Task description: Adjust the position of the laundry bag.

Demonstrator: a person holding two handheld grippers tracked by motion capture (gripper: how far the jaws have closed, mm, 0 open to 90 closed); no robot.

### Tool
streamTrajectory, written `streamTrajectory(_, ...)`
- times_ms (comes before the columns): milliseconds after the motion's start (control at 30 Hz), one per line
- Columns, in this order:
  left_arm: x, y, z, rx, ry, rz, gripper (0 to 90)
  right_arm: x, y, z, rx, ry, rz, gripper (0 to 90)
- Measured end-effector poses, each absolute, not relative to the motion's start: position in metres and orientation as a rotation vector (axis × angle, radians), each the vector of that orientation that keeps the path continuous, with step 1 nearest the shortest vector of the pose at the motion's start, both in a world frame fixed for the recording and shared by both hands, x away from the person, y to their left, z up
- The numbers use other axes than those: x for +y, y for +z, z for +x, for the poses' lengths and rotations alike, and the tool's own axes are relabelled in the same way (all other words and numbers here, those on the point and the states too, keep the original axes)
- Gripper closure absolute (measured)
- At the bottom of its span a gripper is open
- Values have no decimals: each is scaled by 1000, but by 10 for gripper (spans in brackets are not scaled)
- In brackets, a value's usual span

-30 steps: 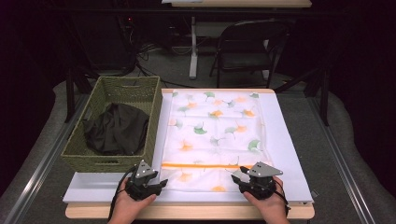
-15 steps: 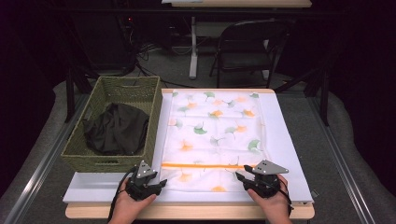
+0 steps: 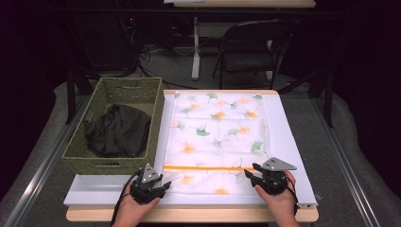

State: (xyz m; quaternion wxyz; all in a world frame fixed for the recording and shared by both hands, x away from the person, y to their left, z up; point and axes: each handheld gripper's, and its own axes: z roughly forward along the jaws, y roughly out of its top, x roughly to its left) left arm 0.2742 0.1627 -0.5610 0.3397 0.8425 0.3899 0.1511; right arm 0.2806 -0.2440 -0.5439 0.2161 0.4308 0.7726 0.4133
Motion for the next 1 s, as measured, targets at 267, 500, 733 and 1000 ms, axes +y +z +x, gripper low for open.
streamTrajectory(267, 162, -561, 275, 1008, 387, 2188, 582, -252, -542, 284, 2117, 1105, 1205, 560)
streamTrajectory(500, 162, -560, 276, 1011, 380, 2201, 589, -267, -540, 287, 2077, 1092, 1248, 549)
streamTrajectory(733, 160, -560, 275, 992, 375, 2210, 649, -281, -538, 287, 2026, 1088, 1296, 550)
streamTrajectory(1000, 159, -560, 276, 981, 372, 2211, 755, -291, -538, 289, 1991, 1088, 1330, 550)
